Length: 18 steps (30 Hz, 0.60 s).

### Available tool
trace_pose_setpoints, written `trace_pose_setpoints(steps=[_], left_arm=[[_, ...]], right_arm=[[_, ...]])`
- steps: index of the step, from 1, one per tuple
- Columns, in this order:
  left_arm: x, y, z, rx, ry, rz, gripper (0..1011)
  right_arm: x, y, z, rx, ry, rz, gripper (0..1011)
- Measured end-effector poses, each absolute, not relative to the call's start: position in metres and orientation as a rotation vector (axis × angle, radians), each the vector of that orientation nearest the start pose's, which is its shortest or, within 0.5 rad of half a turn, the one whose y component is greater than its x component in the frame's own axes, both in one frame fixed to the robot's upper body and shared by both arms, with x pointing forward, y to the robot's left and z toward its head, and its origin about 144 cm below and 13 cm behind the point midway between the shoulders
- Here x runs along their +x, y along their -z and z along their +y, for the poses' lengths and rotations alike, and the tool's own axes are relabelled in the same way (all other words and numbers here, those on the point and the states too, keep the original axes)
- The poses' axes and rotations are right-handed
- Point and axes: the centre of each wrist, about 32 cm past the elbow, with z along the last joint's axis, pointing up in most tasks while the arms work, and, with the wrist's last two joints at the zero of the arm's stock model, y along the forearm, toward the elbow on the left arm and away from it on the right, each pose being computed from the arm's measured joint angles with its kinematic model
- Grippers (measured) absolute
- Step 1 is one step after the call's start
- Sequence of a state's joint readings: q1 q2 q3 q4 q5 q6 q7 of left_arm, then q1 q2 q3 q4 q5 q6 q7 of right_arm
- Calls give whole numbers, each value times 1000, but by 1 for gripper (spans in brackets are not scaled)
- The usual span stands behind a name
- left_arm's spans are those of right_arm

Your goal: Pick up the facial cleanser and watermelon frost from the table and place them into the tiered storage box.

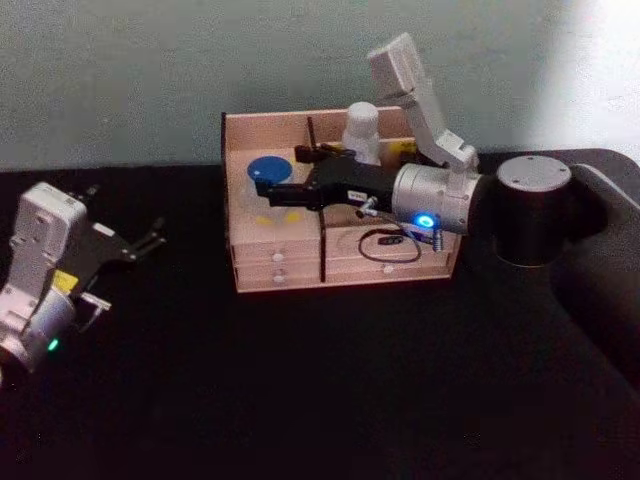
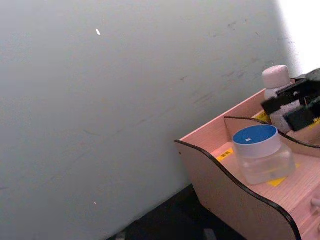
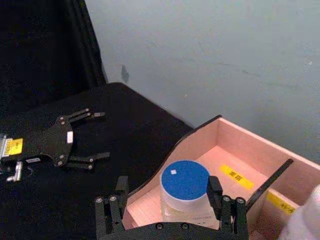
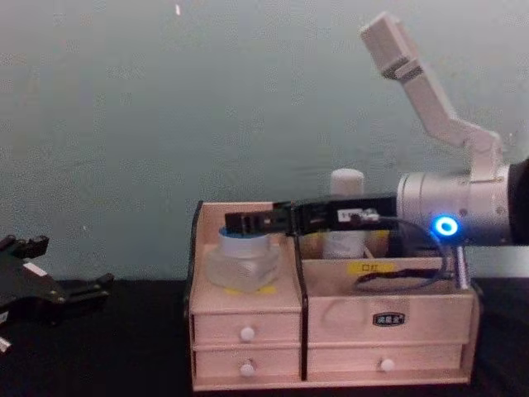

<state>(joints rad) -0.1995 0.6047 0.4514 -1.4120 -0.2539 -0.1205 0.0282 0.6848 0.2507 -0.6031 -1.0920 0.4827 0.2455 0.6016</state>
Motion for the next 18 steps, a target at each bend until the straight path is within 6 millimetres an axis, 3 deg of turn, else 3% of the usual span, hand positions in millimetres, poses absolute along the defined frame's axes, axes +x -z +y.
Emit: trace_pose_setpoints(steps=[9,18], left_arm=[[489,-1140,310,304,-1248,-285,1001],[489,-1140,310,304,-1248,-285,1001]], right_arm=[[597,-1231,-199,-156,606,112,1002],[562,-1232,-248,-130,668,73,1002]])
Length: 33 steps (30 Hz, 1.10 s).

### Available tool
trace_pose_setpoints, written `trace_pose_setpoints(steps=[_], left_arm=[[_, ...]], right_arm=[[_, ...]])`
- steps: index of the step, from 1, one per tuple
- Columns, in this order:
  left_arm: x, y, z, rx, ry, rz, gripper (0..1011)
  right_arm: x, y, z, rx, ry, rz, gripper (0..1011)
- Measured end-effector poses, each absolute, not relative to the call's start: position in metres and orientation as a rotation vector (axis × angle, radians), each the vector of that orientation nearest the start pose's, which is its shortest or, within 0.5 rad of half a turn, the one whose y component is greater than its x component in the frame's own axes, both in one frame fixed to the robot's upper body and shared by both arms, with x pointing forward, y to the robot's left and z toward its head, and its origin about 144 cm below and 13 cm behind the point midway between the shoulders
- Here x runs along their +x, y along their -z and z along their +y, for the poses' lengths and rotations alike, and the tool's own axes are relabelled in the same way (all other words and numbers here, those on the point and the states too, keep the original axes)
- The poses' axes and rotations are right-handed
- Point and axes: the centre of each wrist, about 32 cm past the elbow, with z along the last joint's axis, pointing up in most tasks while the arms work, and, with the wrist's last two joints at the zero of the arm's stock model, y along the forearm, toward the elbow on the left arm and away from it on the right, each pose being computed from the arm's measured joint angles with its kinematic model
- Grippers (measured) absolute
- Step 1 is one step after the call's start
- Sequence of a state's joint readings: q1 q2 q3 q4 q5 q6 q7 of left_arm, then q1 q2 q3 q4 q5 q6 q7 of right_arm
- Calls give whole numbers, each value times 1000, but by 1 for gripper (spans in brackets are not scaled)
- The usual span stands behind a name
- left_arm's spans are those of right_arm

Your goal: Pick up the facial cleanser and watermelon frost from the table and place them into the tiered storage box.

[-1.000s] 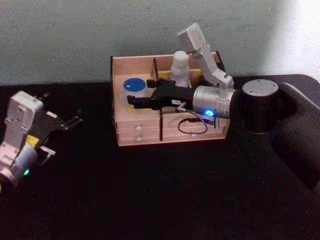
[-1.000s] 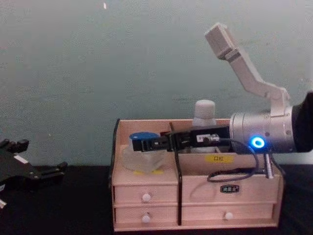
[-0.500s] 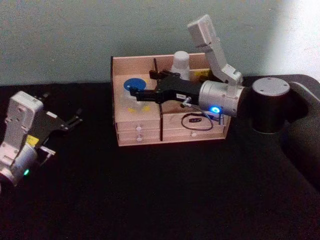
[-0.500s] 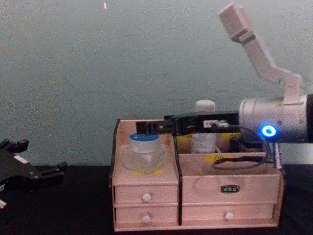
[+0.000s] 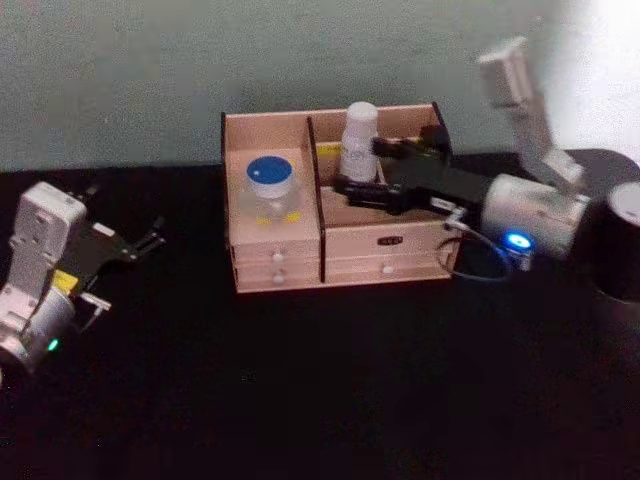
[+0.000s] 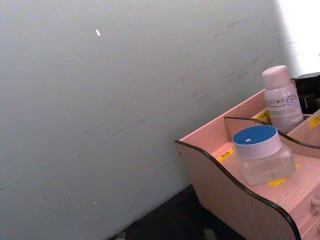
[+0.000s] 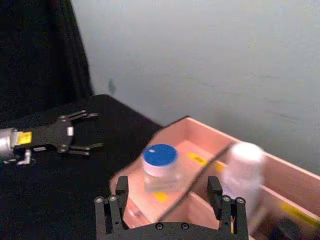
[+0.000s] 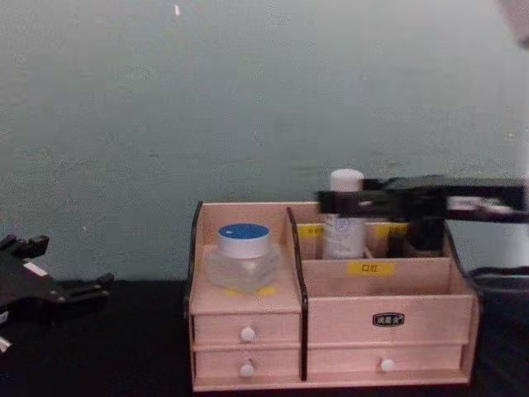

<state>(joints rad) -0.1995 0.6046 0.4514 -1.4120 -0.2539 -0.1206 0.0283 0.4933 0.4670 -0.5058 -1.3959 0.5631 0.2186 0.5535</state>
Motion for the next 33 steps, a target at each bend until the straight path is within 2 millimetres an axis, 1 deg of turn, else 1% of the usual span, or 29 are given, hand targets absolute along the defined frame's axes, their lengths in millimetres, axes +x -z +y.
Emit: trace_pose_setpoints(steps=[1,2,3,5,8,14,16,17,19,23,24,27,28,30,32,33], left_arm=[[489,-1140,310,304,-1248,-285,1001],[489,-1140,310,304,-1248,-285,1001],[489,-1140,310,305,-1248,-285,1001],[489,-1140,310,305,-1248,-285,1001],[489,-1140,310,304,-1248,-285,1001],[489,-1140,310,304,-1248,-285,1001],[489,-1140,310,304,-1248,-285,1001],[489,-1140,310,304,-1248,-285,1001],[489,-1140,310,304,-1248,-285,1001],[489,-1140,310,304,-1248,-285,1001],[489,-1140,310,304,-1248,-285,1001],[489,-1140,310,304,-1248,-285,1001],[489,-1140,310,305,-1248,-285,1001],[489,-1140,310,304,-1248,-285,1001],[489,-1140,310,305,-1248,-285,1001],[489,-1140,310,304,-1248,-285,1001]], right_arm=[[555,-1232,-257,-122,692,61,1002],[555,-1232,-257,-122,692,61,1002],[547,-1231,-267,-114,721,52,1002],[540,-1231,-276,-107,758,46,1002],[535,-1230,-284,-107,810,45,1002],[532,-1229,-293,-138,909,54,1002],[529,-1229,-299,-148,1003,46,1002],[529,-1229,-299,-148,1003,46,1002],[525,-1230,-308,-148,1113,33,1002],[521,-1232,-314,-161,1217,-4,1002],[517,-1229,-316,-165,1266,-32,1002],[509,-1215,-313,-180,1330,-70,1002],[503,-1203,-311,-190,1367,-89,1002],[498,-1190,-308,-202,1393,-105,1002],[489,-1167,-301,-236,1432,-118,1002],[489,-1163,-299,-242,1438,-115,1002]])
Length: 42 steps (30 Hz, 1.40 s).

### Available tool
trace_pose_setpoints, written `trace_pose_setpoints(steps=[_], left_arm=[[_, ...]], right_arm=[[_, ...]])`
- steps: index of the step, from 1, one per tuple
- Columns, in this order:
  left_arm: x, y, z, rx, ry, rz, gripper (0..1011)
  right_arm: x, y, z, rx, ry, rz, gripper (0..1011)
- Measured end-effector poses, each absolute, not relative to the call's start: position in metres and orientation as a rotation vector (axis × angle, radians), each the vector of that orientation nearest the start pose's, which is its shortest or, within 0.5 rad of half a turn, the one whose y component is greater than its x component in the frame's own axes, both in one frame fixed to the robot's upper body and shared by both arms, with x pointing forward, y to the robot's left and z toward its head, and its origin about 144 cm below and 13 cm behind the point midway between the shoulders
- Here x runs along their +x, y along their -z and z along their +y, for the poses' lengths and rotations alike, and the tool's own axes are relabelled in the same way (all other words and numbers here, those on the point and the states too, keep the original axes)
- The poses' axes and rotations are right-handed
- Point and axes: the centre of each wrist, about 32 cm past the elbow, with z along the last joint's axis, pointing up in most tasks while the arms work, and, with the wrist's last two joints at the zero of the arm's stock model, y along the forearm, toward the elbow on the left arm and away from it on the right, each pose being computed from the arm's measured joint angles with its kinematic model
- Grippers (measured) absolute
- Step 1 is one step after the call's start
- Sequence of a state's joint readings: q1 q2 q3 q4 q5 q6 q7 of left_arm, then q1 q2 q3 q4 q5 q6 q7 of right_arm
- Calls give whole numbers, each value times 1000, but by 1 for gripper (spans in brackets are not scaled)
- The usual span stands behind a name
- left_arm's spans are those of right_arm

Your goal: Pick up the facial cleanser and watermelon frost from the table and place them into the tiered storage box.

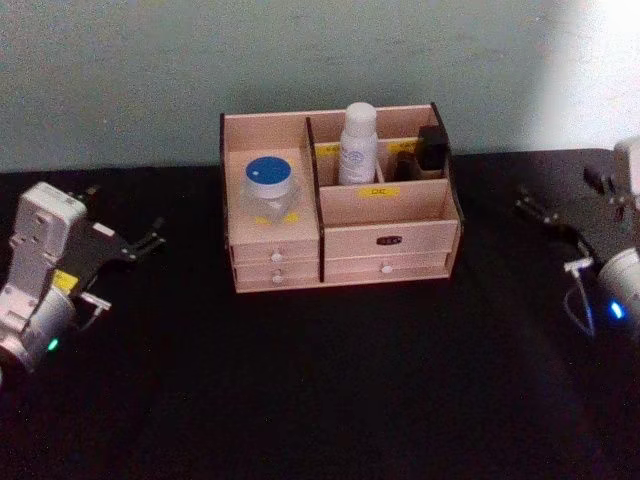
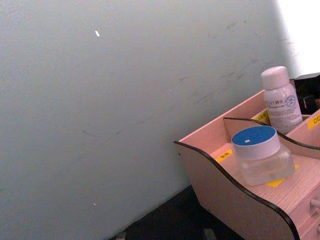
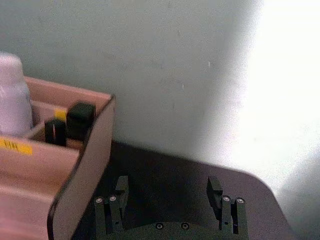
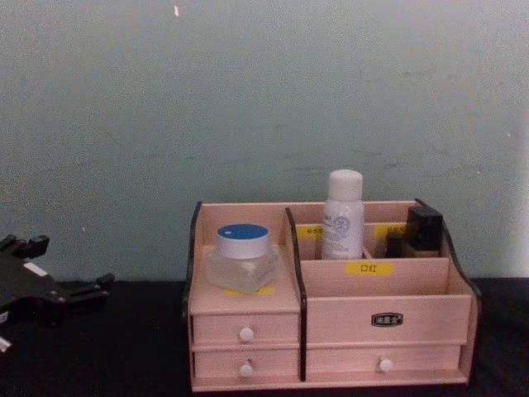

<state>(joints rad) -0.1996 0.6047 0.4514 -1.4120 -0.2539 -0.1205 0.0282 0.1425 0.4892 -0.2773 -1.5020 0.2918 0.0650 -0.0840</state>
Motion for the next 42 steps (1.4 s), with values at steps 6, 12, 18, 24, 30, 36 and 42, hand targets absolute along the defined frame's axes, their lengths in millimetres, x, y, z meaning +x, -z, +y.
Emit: trace_pose_setpoints(steps=[6,12,18,24,30,36,42], left_arm=[[489,-1140,310,304,-1248,-285,1001],[489,-1140,310,304,-1248,-285,1001],[489,-1140,310,304,-1248,-285,1001],[489,-1140,310,304,-1248,-285,1001],[489,-1140,310,304,-1248,-285,1001],[489,-1140,310,304,-1248,-285,1001],[489,-1140,310,304,-1248,-285,1001]], right_arm=[[487,-1144,-292,-282,1468,-90,1002],[489,-1139,-291,-295,1477,-70,1002],[490,-1139,-292,-296,1474,-63,1002],[490,-1139,-292,-297,1473,-65,1002],[490,-1139,-292,-297,1473,-66,1002],[490,-1139,-291,-297,1473,-67,1002],[489,-1139,-291,-297,1473,-67,1002]])
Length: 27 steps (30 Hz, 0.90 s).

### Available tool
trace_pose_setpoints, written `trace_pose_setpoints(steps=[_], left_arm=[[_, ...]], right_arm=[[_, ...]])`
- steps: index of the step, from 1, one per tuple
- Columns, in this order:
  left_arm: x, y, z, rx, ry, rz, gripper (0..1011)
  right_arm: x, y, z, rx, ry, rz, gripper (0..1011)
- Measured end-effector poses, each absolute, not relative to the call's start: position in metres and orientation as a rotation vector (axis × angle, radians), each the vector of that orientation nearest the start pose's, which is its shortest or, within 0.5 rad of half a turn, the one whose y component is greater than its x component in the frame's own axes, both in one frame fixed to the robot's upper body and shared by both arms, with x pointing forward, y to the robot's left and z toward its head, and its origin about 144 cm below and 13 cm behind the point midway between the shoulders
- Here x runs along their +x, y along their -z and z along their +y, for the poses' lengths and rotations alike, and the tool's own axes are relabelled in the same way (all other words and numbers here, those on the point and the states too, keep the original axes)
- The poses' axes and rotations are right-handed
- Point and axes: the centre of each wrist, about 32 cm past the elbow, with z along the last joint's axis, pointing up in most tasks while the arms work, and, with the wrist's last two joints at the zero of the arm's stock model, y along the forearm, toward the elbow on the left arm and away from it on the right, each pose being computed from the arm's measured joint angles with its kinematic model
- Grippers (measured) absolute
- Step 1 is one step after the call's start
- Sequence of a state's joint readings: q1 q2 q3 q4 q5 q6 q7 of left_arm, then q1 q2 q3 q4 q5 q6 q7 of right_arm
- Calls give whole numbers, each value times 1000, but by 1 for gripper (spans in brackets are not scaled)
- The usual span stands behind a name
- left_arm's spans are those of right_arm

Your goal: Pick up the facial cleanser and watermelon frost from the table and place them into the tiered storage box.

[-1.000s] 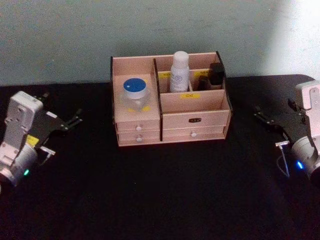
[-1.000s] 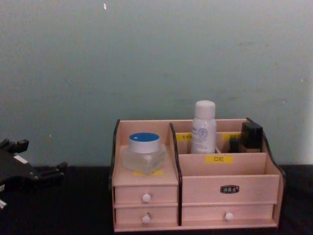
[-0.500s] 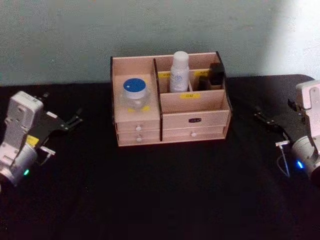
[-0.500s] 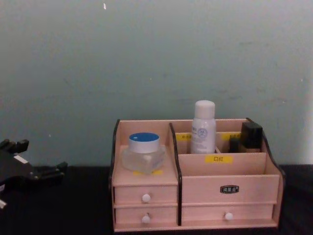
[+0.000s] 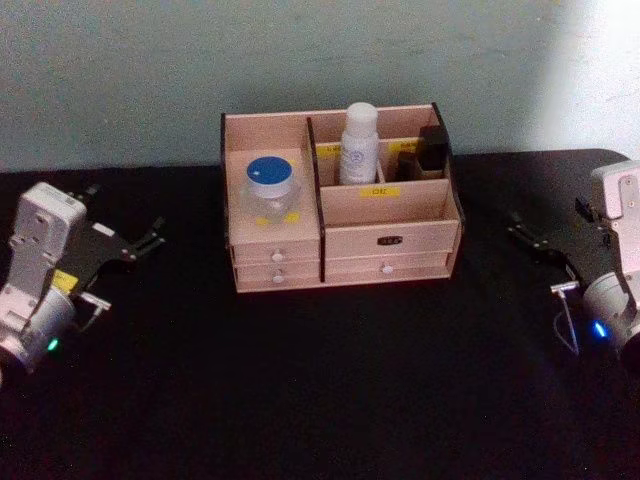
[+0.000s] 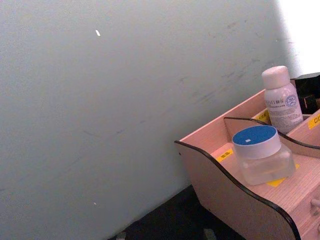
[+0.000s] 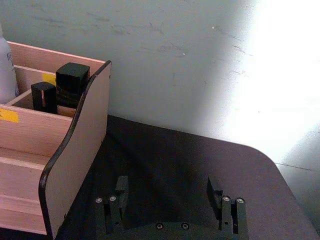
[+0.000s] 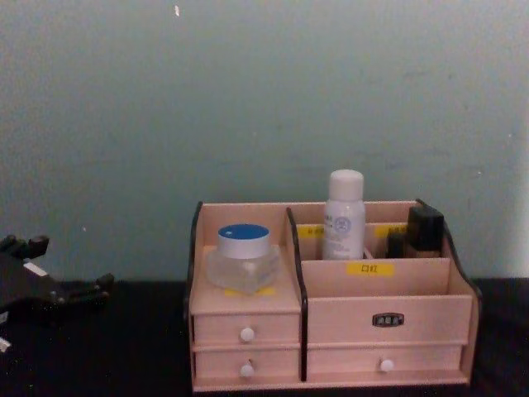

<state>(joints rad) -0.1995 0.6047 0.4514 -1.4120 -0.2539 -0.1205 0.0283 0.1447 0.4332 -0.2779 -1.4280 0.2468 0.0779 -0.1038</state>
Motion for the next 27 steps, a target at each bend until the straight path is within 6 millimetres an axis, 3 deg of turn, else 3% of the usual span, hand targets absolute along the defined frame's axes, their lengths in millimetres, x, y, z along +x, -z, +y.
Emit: trace_pose_setpoints(steps=[27], left_arm=[[489,-1140,310,304,-1248,-285,1001]], right_arm=[[489,-1140,-291,-296,1473,-69,1002]])
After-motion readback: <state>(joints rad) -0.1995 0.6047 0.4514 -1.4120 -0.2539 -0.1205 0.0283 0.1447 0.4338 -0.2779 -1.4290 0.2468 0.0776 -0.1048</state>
